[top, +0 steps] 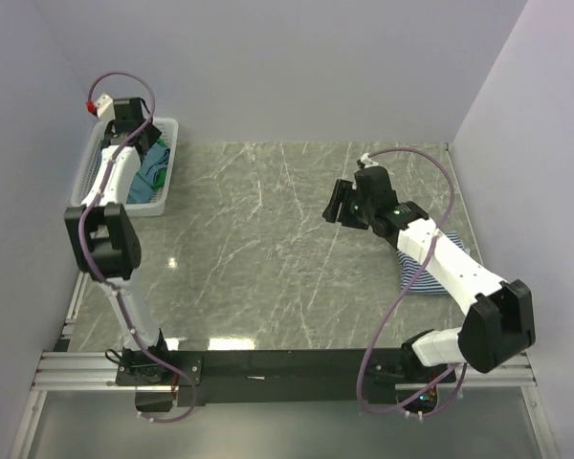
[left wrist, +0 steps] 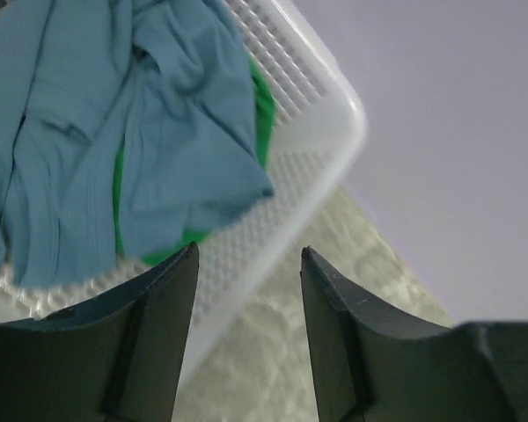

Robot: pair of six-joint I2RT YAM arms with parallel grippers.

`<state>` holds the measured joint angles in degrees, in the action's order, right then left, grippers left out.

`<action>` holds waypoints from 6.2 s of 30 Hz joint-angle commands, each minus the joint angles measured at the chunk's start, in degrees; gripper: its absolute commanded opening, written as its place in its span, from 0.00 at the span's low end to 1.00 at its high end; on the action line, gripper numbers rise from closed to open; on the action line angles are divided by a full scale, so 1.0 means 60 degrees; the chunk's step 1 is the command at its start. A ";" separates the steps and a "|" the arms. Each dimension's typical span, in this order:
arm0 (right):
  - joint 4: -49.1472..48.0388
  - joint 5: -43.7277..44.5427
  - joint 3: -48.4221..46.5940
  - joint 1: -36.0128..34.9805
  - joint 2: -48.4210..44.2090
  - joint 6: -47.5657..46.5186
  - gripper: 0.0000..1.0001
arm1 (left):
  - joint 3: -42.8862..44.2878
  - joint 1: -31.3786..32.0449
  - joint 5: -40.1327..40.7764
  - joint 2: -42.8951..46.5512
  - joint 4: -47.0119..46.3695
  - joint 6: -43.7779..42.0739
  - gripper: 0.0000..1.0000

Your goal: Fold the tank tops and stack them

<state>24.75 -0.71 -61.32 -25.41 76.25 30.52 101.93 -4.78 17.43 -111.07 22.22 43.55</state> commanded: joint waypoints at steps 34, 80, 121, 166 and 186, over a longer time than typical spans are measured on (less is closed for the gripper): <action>-0.0815 -0.0043 -0.1015 -0.0072 0.1823 -0.0341 0.62 | 0.2347 -0.0698 -0.0326 -0.1867 -0.0172 -0.0050 0.00; -0.1152 0.1758 0.3203 -0.0730 -0.2528 0.1021 0.62 | -1.2430 1.1750 -0.0928 0.7127 -0.5388 0.2861 0.01; 0.0841 0.4718 -0.2995 -0.3895 0.5267 0.1021 0.50 | -1.3298 1.2266 0.1459 0.8492 -0.1156 0.6452 0.44; 0.1265 0.4689 0.5195 -0.3544 -0.4257 0.3819 0.60 | -1.2096 1.2280 0.1533 0.6045 -0.0158 0.4929 0.12; 0.0782 0.4193 0.5517 -0.3529 -0.3143 0.4083 0.59 | -1.3955 1.1899 0.3803 1.3599 0.4383 0.9544 0.01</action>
<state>31.86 25.50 -29.50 -46.83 57.32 54.39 19.51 66.89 34.79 -34.06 40.01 91.92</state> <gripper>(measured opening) 0.598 0.027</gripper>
